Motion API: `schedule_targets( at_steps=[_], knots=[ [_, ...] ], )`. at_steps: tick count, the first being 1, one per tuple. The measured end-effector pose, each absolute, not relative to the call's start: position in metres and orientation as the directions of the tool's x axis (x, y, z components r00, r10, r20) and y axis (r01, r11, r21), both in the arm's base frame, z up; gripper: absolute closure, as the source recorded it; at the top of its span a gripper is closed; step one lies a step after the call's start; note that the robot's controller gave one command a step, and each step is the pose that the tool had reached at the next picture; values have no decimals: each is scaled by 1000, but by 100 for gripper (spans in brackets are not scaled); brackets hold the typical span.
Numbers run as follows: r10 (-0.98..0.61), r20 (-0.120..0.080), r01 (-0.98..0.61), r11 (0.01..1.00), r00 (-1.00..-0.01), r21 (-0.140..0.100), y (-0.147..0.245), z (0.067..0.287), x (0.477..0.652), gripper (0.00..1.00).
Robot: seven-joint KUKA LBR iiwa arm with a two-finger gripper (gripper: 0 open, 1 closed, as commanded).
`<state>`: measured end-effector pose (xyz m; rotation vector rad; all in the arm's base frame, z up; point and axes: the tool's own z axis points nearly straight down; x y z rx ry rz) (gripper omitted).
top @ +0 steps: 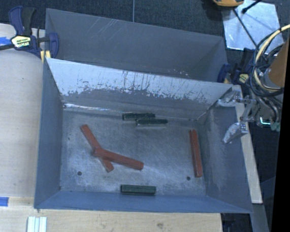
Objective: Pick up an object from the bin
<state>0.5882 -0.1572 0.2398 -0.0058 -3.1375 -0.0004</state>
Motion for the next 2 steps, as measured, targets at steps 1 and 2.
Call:
schedule_targets(
  at_steps=[1, 2],
  knots=[
    [1, -4, 1, 1000, -1000, -1, -156, 245, 590, 0],
    [-25, -11, -25, 1000, -1000, -3, -150, 195, 602, 0]
  ],
)
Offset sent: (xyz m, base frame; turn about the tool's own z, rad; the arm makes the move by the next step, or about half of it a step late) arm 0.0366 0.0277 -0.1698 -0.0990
